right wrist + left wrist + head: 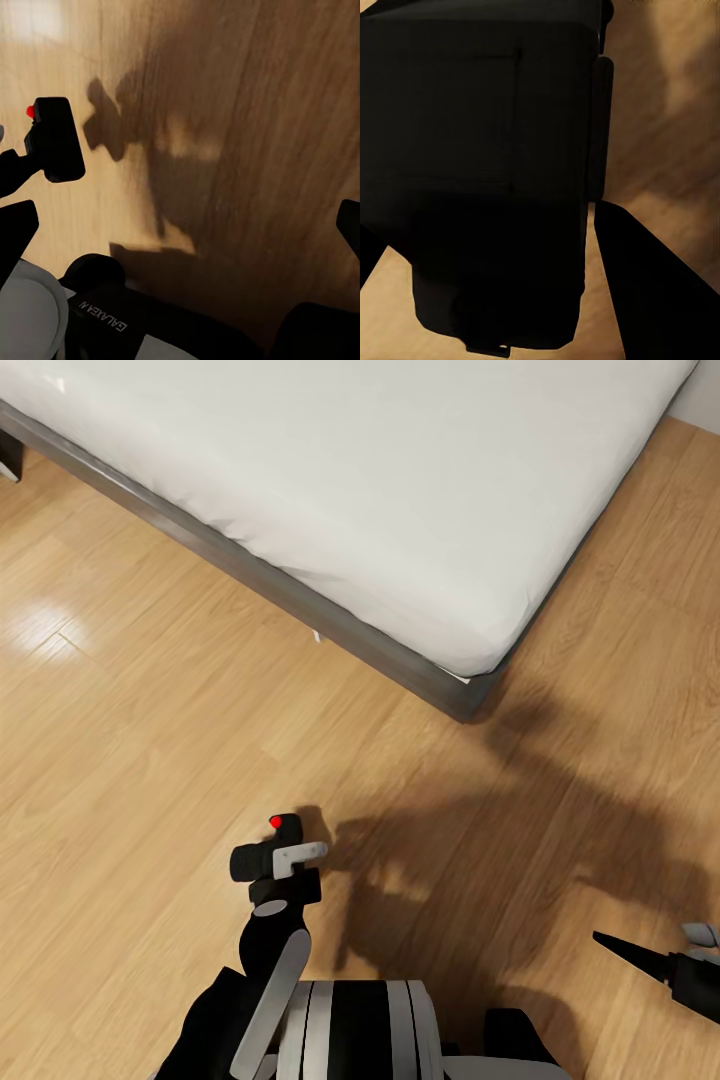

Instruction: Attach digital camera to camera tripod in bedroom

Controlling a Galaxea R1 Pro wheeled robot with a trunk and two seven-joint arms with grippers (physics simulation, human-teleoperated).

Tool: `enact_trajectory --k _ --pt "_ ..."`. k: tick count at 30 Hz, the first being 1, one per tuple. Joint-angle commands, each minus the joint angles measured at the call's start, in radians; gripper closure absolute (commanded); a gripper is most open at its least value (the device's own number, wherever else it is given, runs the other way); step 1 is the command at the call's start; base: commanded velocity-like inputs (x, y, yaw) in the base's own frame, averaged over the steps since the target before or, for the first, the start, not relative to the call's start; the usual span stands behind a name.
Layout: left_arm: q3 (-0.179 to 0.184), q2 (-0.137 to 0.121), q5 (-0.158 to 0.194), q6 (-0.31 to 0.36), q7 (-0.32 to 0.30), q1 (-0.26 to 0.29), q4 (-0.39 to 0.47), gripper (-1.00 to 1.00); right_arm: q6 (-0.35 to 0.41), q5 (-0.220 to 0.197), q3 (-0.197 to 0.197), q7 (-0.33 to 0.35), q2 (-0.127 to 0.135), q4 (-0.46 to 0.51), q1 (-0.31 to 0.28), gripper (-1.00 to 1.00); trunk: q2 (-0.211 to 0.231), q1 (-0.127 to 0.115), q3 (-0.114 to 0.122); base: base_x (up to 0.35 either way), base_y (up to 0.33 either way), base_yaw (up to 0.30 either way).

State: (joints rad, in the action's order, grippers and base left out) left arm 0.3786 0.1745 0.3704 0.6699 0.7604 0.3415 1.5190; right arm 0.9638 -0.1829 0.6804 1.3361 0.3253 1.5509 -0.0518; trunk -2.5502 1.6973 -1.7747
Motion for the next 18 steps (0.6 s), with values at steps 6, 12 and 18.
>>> enact_trajectory --k 6,12,18 --pt "0.001 0.0 0.008 -0.005 0.007 0.001 0.001 1.0 0.006 -0.003 0.0 0.002 0.0 0.0 0.0 -1.0 0.0 0.0 0.0 0.0 0.0 0.0" --pt "0.001 0.0 0.008 -0.007 0.003 0.001 0.001 1.0 0.006 -0.003 0.0 0.002 0.0 0.0 0.0 -1.0 0.0 -0.001 0.003 0.0 0.0 0.0" --pt "0.001 0.0 0.009 -0.007 -0.001 0.001 0.001 1.0 0.006 -0.003 -0.001 0.002 0.0 0.0 0.0 -1.0 0.001 -0.003 0.027 0.0 0.0 0.0"
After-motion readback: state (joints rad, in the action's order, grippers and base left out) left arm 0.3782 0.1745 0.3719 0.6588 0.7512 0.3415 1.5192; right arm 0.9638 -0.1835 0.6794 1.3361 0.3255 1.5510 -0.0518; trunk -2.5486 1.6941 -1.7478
